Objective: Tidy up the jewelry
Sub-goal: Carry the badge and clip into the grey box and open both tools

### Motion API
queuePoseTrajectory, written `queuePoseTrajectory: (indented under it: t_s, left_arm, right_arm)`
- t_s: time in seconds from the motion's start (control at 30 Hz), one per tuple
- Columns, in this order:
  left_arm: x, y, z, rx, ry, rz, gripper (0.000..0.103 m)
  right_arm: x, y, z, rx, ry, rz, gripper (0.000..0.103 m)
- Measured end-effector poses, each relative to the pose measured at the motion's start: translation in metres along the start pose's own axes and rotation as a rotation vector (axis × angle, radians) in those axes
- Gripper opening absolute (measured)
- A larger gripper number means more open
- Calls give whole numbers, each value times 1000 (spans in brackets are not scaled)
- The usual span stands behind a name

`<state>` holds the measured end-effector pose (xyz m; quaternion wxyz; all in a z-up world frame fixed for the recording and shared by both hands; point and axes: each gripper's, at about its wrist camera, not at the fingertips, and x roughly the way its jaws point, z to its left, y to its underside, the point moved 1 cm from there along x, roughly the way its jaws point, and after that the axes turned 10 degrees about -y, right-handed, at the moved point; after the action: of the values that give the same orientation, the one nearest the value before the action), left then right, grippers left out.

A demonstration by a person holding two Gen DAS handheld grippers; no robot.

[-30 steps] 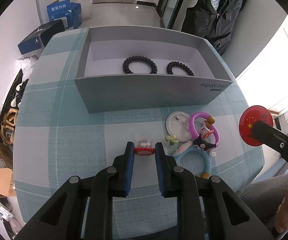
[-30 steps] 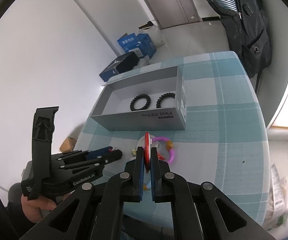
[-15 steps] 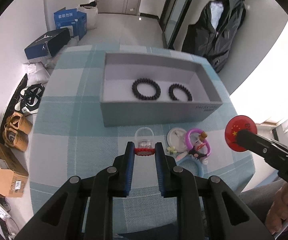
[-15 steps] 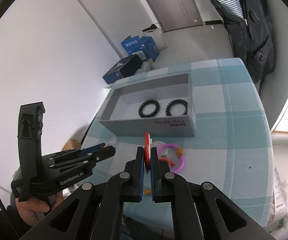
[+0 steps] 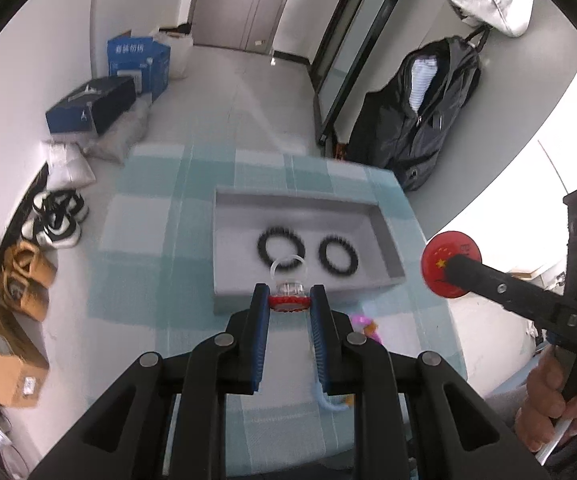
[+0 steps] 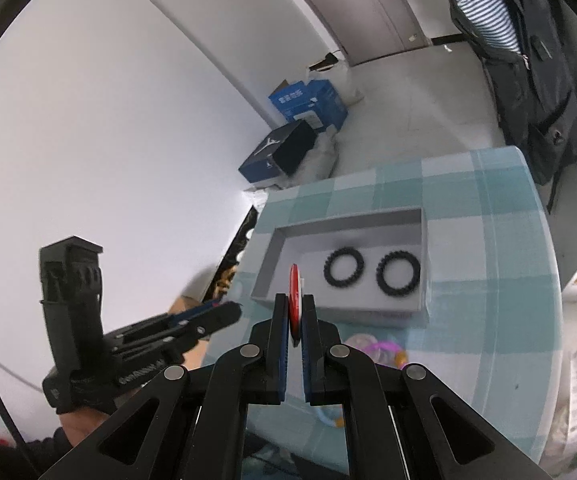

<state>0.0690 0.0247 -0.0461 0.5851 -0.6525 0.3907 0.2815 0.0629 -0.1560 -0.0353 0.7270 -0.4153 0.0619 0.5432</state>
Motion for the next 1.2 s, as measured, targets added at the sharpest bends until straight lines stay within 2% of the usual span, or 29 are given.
queuePoseTrajectory:
  t_s: [0.2, 0.43, 0.57, 0.97, 1.2]
  left_arm:
    - [1, -24, -6, 30, 10, -11, 16]
    - [18, -45, -14, 52, 23, 2, 16]
    - [33, -50, -17, 43, 42, 26, 16]
    - [75, -47, -16, 56, 13, 168, 16]
    - [82, -50, -16, 41, 25, 185, 16]
  right_arm:
    - [11, -33, -2, -14, -8, 27, 5]
    - [37, -62, -4, -85, 27, 54, 5]
    - [53, -61, -15, -97, 55, 83, 5]
    - [88, -56, -44, -51, 78, 186, 5]
    - [97, -53, -56, -11, 99, 213, 5]
